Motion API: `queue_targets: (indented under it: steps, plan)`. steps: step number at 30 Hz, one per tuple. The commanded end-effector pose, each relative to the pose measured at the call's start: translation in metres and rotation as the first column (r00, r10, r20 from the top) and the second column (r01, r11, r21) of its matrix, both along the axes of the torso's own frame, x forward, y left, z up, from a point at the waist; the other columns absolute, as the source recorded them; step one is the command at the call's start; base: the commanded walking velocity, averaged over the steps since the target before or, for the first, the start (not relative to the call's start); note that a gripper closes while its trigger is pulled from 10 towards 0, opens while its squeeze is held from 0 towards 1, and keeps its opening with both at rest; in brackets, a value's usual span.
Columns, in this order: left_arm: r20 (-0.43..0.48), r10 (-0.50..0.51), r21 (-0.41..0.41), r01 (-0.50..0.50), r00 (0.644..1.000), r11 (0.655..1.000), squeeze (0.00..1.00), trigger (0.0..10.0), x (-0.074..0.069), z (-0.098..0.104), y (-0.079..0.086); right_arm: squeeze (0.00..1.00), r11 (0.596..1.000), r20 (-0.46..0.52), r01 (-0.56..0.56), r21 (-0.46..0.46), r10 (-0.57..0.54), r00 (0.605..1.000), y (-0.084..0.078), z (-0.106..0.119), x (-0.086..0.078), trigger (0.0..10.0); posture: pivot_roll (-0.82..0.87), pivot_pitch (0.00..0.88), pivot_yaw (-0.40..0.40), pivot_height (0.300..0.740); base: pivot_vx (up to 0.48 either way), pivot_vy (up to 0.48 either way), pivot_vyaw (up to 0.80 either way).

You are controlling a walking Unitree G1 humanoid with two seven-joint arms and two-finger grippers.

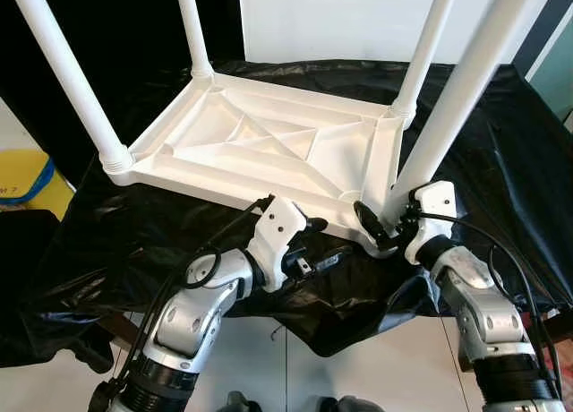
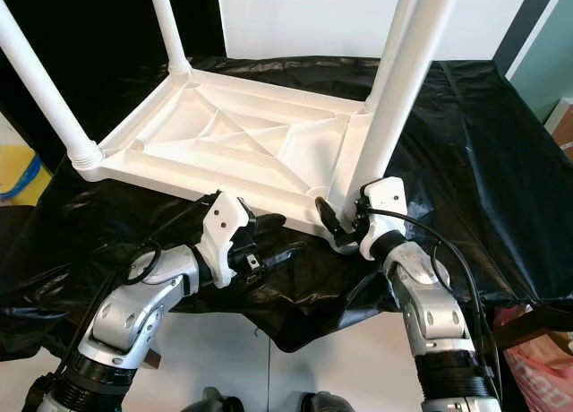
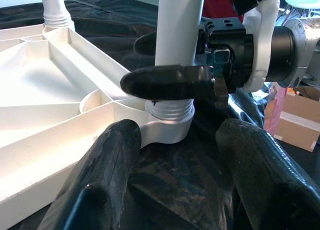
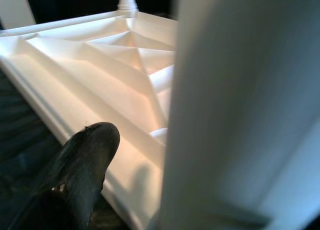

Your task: Building children table

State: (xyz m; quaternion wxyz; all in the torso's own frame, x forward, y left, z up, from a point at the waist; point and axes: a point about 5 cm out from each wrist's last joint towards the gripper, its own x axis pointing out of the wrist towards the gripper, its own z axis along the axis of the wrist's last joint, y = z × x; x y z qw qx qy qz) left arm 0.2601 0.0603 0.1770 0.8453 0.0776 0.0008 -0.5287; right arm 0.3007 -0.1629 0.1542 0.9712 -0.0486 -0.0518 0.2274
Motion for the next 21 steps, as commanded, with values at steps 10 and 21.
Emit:
queue_targets:
  steps: [10, 21]
  plan:
    - [0.006, 0.013, -0.005, -0.013, 1.0, 1.0, 0.0, 10.0, -0.001, 0.001, 0.0, 0.0, 0.996, -0.041, -0.069, -0.054, 0.066, 0.997, 0.004, -0.013, 0.006, 0.0, -0.09, 0.09, -0.022, 0.74, 0.0, 0.0, 0.0]
    - [-0.001, 0.017, -0.001, -0.017, 1.0, 1.0, 0.0, 10.0, -0.003, -0.001, 0.002, 0.0, 0.998, -0.07, -0.055, -0.035, 0.052, 0.996, 0.001, -0.022, 0.003, 10.0, -0.09, 0.1, -0.021, 0.74, 0.0, 0.0, 0.0]
